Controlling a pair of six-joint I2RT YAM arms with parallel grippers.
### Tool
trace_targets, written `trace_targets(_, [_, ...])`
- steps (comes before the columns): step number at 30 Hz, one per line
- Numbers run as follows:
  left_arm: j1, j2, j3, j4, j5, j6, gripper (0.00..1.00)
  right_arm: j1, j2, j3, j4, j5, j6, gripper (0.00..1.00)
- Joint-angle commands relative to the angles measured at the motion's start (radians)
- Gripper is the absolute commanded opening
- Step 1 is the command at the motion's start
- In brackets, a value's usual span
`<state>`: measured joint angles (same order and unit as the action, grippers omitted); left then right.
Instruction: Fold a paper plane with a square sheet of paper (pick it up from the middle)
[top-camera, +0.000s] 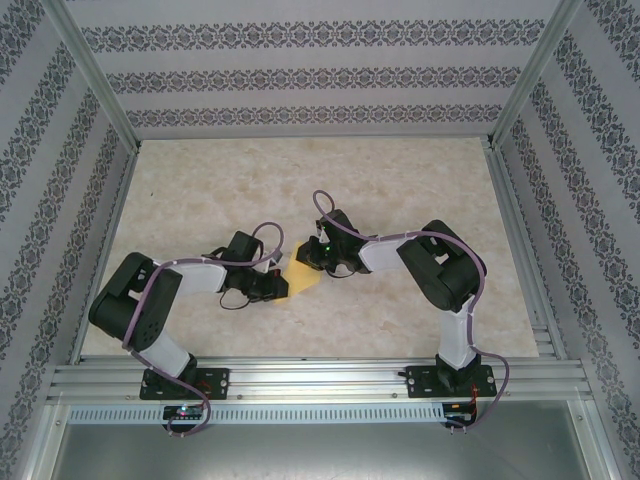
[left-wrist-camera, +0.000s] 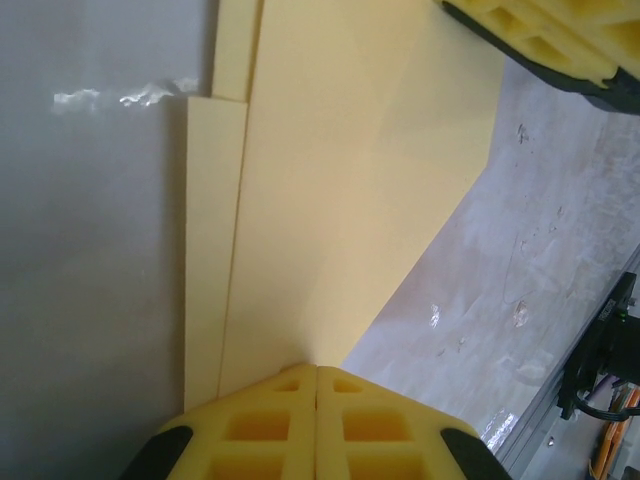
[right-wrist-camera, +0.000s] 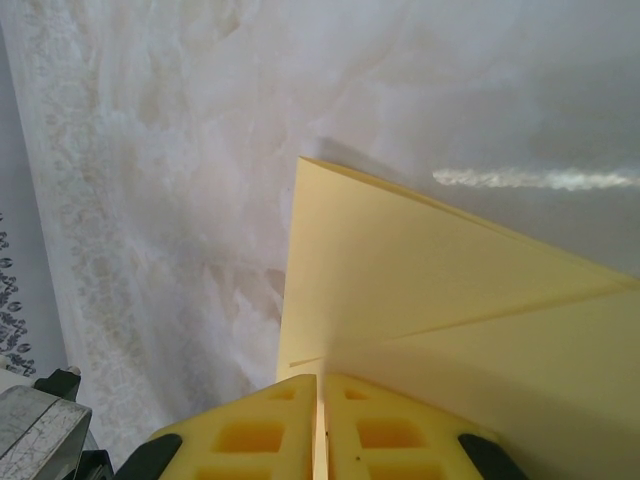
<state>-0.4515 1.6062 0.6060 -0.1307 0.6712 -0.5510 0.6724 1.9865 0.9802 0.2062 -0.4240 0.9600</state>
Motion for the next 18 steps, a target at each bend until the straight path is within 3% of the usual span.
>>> trace_targets(1, [0.01, 0.002, -0.071, -0.189, -0.055, -0.012, 0.07, -0.01, 0.079, -0.036, -0.16, 0.089, -0.044, 0.12])
trace_targets(11, [0.015, -0.041, -0.126, -0.17, -0.082, -0.049, 0.07, -0.011, 0.081, -0.038, -0.159, 0.083, -0.052, 0.12])
trace_targets(18, [0.026, -0.095, -0.193, -0.088, -0.031, -0.116, 0.06, -0.01, 0.077, -0.035, -0.16, 0.079, -0.059, 0.12])
